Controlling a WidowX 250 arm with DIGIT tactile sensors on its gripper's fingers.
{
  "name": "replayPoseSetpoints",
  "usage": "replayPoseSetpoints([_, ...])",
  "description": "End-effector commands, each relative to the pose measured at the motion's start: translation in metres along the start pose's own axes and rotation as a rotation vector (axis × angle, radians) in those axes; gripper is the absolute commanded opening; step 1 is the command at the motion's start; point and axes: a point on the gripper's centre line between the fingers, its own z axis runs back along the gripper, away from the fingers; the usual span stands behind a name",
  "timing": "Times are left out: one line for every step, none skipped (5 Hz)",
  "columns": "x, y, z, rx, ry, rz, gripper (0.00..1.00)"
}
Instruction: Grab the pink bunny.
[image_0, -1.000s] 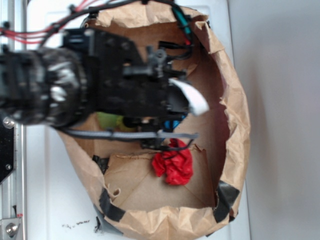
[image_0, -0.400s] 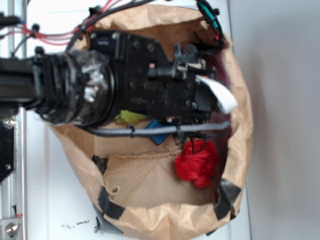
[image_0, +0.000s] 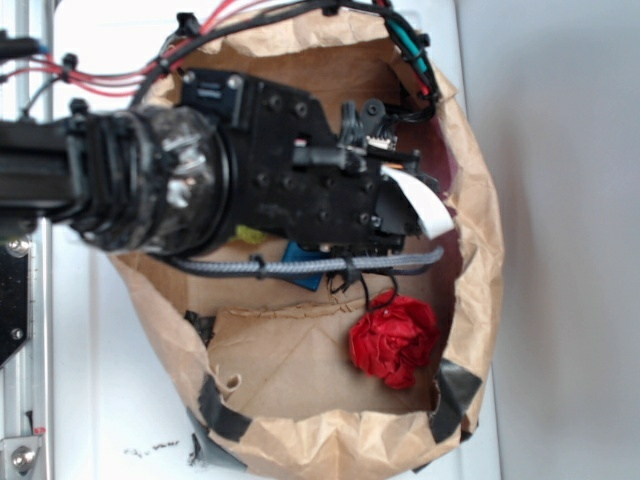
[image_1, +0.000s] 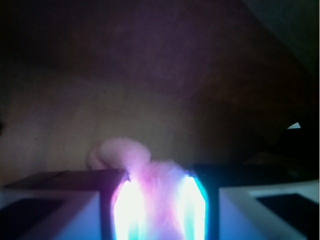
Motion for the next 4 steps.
replayPoseSetpoints([0.004, 0.002, 0.013, 0.014, -0.035, 0.016, 0.00])
replayPoseSetpoints([0.003, 0.013, 0.027, 0.004, -0.033, 0.058, 0.00])
replayPoseSetpoints([-0.005, 0.027, 0.065, -0.090, -0.037, 0.135, 0.00])
replayPoseSetpoints([-0.010, 0.033, 0.113, -0.175, -0.037, 0.197, 0.00])
